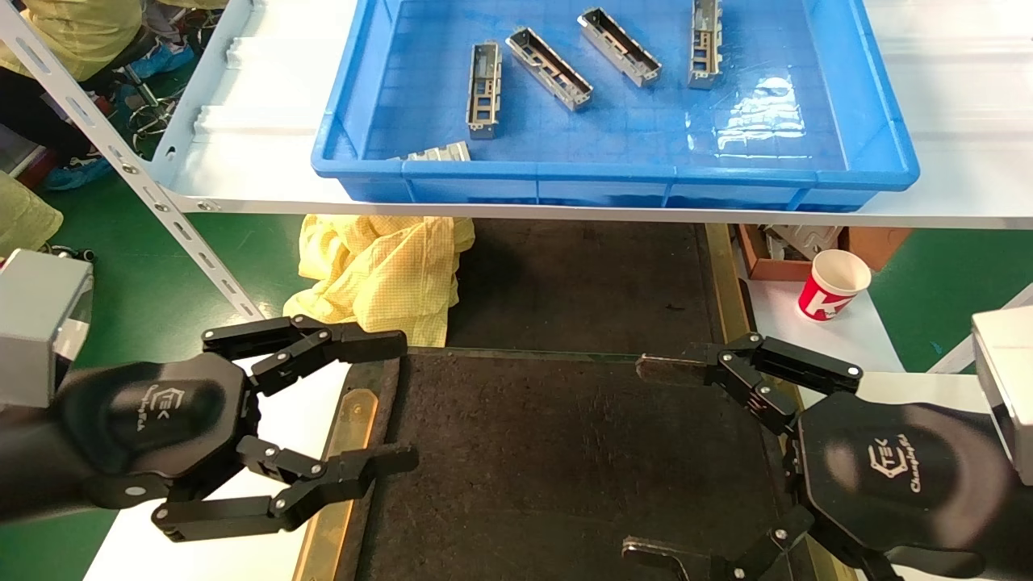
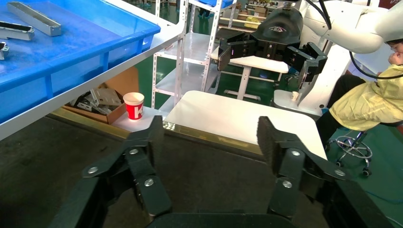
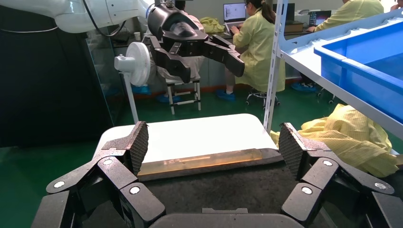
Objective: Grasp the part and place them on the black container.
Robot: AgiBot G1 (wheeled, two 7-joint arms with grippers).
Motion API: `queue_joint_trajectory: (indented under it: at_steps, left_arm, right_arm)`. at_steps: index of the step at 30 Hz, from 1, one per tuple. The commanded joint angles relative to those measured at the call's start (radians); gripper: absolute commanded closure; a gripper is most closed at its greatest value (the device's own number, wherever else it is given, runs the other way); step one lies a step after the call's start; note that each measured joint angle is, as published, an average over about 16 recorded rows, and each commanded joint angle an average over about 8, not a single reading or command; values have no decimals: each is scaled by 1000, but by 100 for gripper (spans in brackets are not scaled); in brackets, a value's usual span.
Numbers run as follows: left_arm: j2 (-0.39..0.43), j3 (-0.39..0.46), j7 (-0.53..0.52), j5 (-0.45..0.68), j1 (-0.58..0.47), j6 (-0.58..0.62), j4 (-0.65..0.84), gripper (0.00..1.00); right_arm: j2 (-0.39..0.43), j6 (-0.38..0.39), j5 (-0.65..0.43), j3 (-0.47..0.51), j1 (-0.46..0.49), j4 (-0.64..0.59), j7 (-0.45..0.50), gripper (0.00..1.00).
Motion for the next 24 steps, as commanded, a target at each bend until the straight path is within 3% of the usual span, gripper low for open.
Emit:
queue_joint_trajectory:
  at_steps: [1,9,17,24]
  left_arm:
    - [0,0,0,0,0,0,0,0]
    - [0,0,0,0,0,0,0,0]
    - [0,0,0,0,0,0,0,100]
    - [0,0,0,0,0,0,0,100]
  right_arm:
    - [0,0,0,0,0,0,0,0]
    - [0,0,0,0,0,0,0,0]
    - [0,0,0,0,0,0,0,0]
    - [0,0,0,0,0,0,0,0]
